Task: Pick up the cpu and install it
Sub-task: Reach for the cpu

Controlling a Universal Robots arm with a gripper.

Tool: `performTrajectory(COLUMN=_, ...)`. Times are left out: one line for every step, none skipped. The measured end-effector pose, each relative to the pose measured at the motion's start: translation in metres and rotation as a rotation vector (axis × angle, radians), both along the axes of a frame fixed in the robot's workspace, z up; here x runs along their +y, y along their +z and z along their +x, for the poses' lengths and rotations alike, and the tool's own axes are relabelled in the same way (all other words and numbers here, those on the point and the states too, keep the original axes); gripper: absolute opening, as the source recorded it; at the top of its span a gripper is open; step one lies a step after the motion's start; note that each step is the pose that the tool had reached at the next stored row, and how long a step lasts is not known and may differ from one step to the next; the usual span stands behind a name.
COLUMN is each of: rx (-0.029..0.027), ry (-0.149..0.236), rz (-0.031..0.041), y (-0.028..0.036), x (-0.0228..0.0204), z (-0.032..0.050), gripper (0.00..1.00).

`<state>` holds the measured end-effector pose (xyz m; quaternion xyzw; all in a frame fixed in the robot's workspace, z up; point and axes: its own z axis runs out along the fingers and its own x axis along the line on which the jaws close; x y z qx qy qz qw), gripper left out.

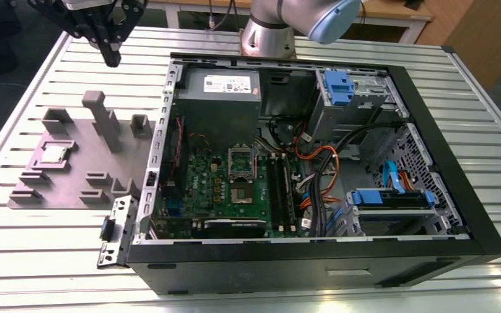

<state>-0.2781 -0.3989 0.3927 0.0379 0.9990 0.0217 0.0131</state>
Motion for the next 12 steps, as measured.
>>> performTrajectory(rx=0.0, ry=0.0, rz=0.0, y=0.0, x=0.0, z=-0.0004, gripper=0.11)
performTrajectory(rx=0.0, ry=0.0, rz=0.0, y=0.0, x=0.0, z=-0.0008, gripper=0.11)
performTrajectory(rx=0.0, ry=0.0, rz=0.0, y=0.0, x=0.0, z=-0.0013, gripper=0.11)
performTrajectory(rx=0.0, ry=0.0, rz=0.0, y=0.0, x=0.0, z=-0.0017, gripper=0.11)
performTrajectory(rx=0.0, ry=0.0, rz=0.0, y=0.0, x=0.0, z=-0.0021, gripper=0.11)
performTrajectory(rx=0.0, ry=0.0, rz=0.0, y=0.0, x=0.0, z=-0.0025, gripper=0.11)
performTrajectory(rx=0.0, ry=0.0, rz=0.0, y=0.0, x=0.0, z=-0.0029, gripper=0.11)
performTrajectory(rx=0.0001, ry=0.0, rz=0.0, y=0.0, x=0.0, z=-0.0032, gripper=0.11)
performTrajectory(rx=0.0001, ry=0.0, rz=-0.0001, y=0.0001, x=0.0, z=-0.0036, gripper=0.11)
performTrajectory(rx=0.0, ry=0.0, rz=0.0, y=0.0, x=0.0, z=-0.0039, gripper=0.11)
performTrajectory(rx=0.0, ry=0.0, rz=0.0, y=0.0, x=0.0, z=-0.0042, gripper=0.11)
performTrajectory(rx=0.0, ry=0.0, rz=0.0, y=0.0, x=0.0, z=-0.0045, gripper=0.11)
